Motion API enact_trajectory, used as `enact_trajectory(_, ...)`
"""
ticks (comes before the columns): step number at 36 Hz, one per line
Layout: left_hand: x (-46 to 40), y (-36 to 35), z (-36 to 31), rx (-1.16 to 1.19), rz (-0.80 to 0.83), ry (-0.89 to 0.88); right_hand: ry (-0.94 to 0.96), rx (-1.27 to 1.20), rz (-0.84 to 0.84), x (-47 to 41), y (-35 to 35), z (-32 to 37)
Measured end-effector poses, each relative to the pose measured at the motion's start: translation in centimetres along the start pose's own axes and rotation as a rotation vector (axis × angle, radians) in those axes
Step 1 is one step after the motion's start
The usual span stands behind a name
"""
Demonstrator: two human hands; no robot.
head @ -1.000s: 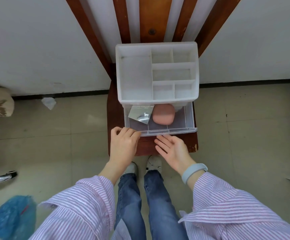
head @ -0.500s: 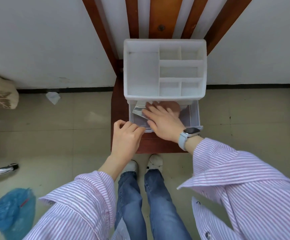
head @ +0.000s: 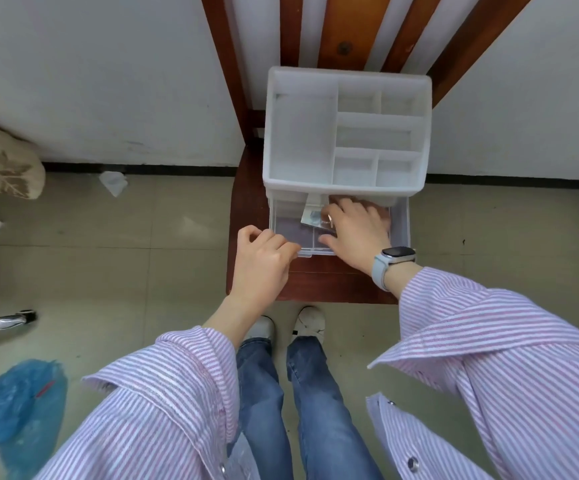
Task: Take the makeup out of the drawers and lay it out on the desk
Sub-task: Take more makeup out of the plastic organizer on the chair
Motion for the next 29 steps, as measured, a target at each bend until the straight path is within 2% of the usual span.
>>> enact_trajectory(6,0.2,0.1,-0.2,0.003,0.0,-0.012,-0.07,0.024,0.019,-0.4,-1.0,-0.4)
enact_trajectory(11,0.8,-0.3,-0.7,-0.003,0.016,-0.001,-0.009,0.083,-0.005,0.1,-1.0,-0.7)
enact_trajectory(15,1.6,-0.6,-1.0,-0.018,0.042,0.016,0.051,0.027,0.001,0.7,-0.9,-0.6)
enact_trajectory(21,2.0,-0.4,-0.8,-0.027,0.034,0.035,0.132,-0.15,0.062,1.6,-0.6,-0.9)
enact_trajectory(26,1.7,-0.1,-0.6,-0.037,0.04,0.046,0.084,-0.491,-0.026,3.7,1.5,-1.9)
enact_trajectory(29,1.5,-0.1,-0.5,-0.045,0.05,0.05,-0.047,-0.707,-0.051,5.2,1.9,-3.2)
Point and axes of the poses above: each hand's wrist, its own x-axis away from the middle knuckle, its own y-axis out of the back of the hand, z = x × y, the point moved 8 cm from there along -x, towards the middle knuckle, and after that the axes turned 1 degree about x, right-handed, at the moved point
